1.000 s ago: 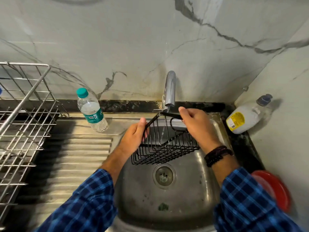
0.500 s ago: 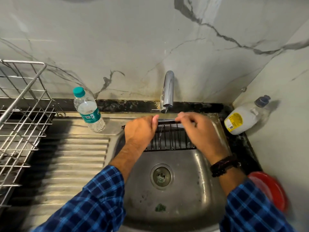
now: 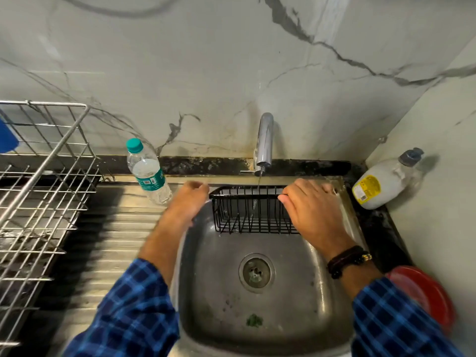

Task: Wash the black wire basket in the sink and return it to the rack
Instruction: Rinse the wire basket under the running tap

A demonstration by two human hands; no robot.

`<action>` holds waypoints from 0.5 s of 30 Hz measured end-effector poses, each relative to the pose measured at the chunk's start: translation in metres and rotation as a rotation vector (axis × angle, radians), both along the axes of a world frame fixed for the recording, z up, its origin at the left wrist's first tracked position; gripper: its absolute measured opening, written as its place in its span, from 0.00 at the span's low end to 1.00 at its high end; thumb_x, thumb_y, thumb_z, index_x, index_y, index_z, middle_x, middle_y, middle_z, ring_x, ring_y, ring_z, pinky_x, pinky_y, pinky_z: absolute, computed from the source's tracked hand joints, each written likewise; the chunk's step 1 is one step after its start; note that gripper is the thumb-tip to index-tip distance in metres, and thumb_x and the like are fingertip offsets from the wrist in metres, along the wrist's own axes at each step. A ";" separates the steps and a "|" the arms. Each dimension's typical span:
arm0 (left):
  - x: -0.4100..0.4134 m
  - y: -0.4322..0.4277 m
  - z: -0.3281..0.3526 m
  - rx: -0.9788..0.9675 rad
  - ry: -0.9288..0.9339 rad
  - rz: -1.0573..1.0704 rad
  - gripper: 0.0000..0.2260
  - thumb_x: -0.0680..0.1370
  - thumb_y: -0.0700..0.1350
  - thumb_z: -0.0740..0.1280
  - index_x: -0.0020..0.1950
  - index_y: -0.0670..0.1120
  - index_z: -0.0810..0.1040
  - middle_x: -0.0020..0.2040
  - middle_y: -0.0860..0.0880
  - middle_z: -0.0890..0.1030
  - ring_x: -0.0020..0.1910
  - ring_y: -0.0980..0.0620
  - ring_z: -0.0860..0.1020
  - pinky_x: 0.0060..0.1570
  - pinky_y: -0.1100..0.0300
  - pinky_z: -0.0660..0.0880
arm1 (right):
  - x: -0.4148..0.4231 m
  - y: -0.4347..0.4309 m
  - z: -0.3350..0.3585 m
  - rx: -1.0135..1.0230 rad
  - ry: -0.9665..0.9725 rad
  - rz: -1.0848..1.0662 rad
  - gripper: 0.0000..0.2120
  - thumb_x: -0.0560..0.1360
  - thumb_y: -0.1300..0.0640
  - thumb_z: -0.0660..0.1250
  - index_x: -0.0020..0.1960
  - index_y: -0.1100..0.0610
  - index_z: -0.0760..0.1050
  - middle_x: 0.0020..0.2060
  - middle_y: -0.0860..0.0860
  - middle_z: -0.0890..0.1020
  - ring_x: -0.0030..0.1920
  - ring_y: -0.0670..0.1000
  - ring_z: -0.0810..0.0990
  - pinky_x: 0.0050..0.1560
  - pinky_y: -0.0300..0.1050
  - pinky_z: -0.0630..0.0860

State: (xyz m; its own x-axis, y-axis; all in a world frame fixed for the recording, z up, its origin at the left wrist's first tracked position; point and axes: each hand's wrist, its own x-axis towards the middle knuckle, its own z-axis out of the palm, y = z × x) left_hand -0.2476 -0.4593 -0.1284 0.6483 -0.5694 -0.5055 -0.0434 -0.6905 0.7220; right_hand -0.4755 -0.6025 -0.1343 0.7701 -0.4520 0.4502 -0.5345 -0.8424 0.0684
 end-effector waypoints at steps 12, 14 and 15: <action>-0.018 0.027 -0.038 -0.192 0.780 0.111 0.20 0.75 0.49 0.71 0.65 0.45 0.75 0.62 0.40 0.81 0.60 0.40 0.80 0.53 0.30 0.77 | -0.020 0.017 -0.013 0.326 0.052 0.235 0.21 0.83 0.41 0.54 0.44 0.50 0.78 0.40 0.44 0.77 0.42 0.49 0.75 0.45 0.47 0.71; -0.027 0.025 -0.038 -0.233 0.672 0.118 0.14 0.78 0.35 0.68 0.62 0.43 0.74 0.60 0.41 0.80 0.57 0.43 0.80 0.48 0.33 0.79 | -0.005 0.027 -0.007 0.485 0.123 0.147 0.21 0.83 0.41 0.52 0.51 0.50 0.80 0.48 0.44 0.78 0.51 0.47 0.75 0.51 0.49 0.76; -0.033 0.022 -0.035 -0.235 0.632 0.124 0.15 0.78 0.31 0.65 0.61 0.44 0.73 0.58 0.41 0.80 0.56 0.43 0.80 0.43 0.37 0.80 | 0.008 0.032 -0.008 0.501 0.166 0.127 0.18 0.84 0.44 0.53 0.60 0.50 0.79 0.57 0.46 0.77 0.59 0.47 0.74 0.59 0.50 0.76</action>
State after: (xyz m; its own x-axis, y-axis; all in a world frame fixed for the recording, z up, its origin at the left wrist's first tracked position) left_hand -0.2806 -0.4369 -0.1639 0.3369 -0.6509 -0.6803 0.5054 -0.4846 0.7140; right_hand -0.4674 -0.5701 -0.1421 0.8749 -0.4790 0.0711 -0.4427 -0.8507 -0.2836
